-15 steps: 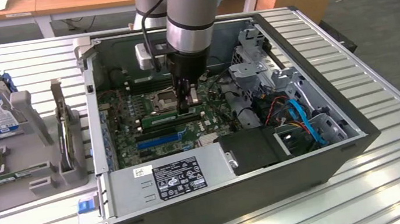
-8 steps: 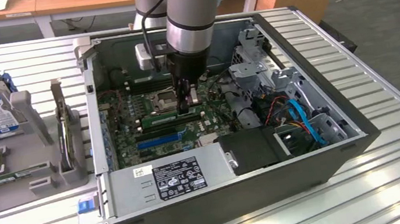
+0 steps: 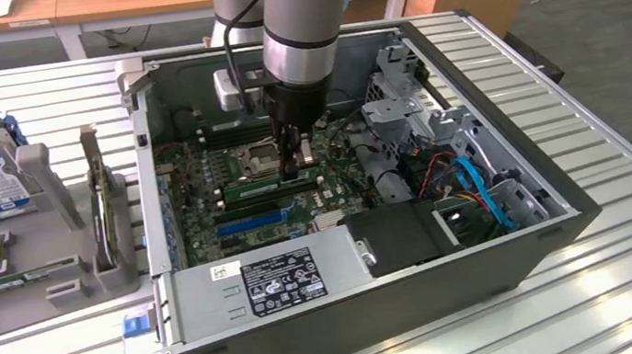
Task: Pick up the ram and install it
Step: 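Insert the ram into the slot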
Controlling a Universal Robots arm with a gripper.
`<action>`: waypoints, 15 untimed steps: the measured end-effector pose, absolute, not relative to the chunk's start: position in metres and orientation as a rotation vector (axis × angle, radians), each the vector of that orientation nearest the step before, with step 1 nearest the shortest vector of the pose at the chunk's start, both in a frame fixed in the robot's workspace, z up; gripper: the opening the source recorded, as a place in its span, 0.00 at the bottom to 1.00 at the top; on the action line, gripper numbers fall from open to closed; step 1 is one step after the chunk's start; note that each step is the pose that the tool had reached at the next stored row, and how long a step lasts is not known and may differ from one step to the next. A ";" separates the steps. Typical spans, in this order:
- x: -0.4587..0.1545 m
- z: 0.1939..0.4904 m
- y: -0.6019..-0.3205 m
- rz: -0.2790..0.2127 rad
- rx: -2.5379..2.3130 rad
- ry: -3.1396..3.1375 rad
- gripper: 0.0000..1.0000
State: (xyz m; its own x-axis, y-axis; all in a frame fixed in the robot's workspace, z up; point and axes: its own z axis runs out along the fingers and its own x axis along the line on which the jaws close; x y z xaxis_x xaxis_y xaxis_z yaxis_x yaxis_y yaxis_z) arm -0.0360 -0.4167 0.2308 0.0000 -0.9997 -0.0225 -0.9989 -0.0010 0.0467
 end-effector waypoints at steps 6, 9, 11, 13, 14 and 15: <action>-0.036 0.232 -0.417 -0.077 2.209 -2.208 0.11; -0.036 0.233 -0.417 -0.077 2.209 -2.208 0.11; -0.036 0.233 -0.417 -0.077 2.209 -2.208 0.11; -0.036 0.233 -0.417 -0.077 2.209 -2.208 0.11; -0.036 0.233 -0.417 -0.077 2.209 -2.208 0.11; -0.037 0.232 -0.417 -0.076 2.209 -2.208 0.11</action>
State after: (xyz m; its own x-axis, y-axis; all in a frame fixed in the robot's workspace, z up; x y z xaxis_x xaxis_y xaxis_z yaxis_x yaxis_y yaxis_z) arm -0.0366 -0.4167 0.2324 -0.0001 -0.9997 -0.0224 -0.9989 -0.0009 0.0467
